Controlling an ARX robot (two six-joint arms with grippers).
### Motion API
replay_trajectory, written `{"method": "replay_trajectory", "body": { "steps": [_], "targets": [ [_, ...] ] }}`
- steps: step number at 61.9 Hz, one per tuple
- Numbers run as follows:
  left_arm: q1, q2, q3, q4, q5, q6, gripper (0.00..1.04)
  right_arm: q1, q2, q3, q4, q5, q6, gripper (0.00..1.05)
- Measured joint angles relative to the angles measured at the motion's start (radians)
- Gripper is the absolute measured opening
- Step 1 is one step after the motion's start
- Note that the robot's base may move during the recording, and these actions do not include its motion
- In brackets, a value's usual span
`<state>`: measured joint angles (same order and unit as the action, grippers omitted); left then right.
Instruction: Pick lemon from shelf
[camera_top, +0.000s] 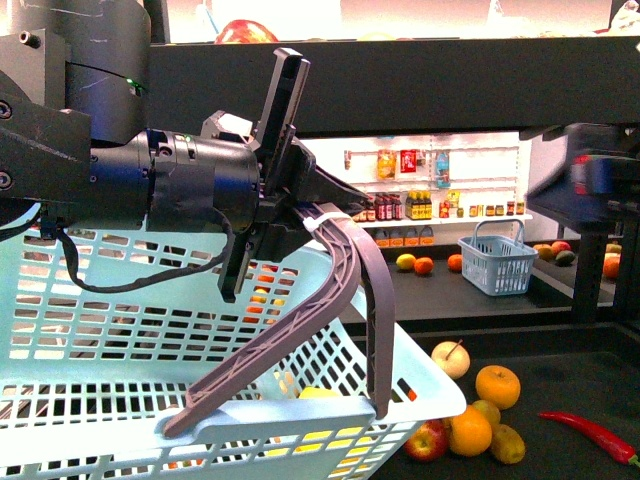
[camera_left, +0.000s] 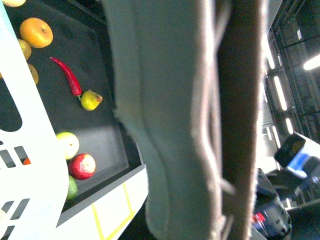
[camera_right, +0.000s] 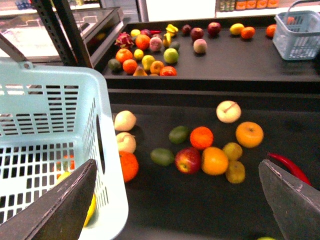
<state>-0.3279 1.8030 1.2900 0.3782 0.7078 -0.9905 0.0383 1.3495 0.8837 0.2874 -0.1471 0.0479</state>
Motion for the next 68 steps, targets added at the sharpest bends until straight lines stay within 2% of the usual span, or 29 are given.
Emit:
{"method": "replay_trajectory", "body": {
  "steps": [9, 12, 15, 26, 45, 53, 59, 68],
  "targets": [
    [0.001, 0.000, 0.000, 0.000, -0.003, 0.000, 0.07, -0.066, -0.354, -0.281, -0.055, 0.060, 0.005, 0.96],
    [0.001, 0.000, 0.000, 0.000, -0.003, 0.001, 0.07, -0.056, -0.472, -0.374, -0.005, 0.127, -0.013, 0.88],
    [0.001, 0.000, 0.000, 0.000, -0.002, 0.000, 0.07, -0.049, -0.571, -0.436, -0.012, 0.138, -0.019, 0.81],
    [0.002, 0.000, 0.000, 0.000, -0.003, -0.001, 0.07, -0.041, -0.976, -0.670, -0.169, 0.142, -0.039, 0.52],
    [0.000, 0.000, 0.000, 0.000, -0.002, -0.001, 0.07, -0.040, -1.114, -0.770, -0.172, 0.145, -0.043, 0.02],
    [0.001, 0.000, 0.000, 0.000, -0.002, 0.001, 0.07, -0.040, -1.142, -0.791, -0.173, 0.145, -0.045, 0.03],
    [0.000, 0.000, 0.000, 0.000, -0.001, -0.001, 0.07, -0.040, -1.249, -0.809, -0.290, 0.147, -0.045, 0.03],
    [0.000, 0.000, 0.000, 0.000, -0.001, -0.001, 0.07, -0.040, -1.288, -0.818, -0.294, 0.147, -0.045, 0.03]
  ]
}}
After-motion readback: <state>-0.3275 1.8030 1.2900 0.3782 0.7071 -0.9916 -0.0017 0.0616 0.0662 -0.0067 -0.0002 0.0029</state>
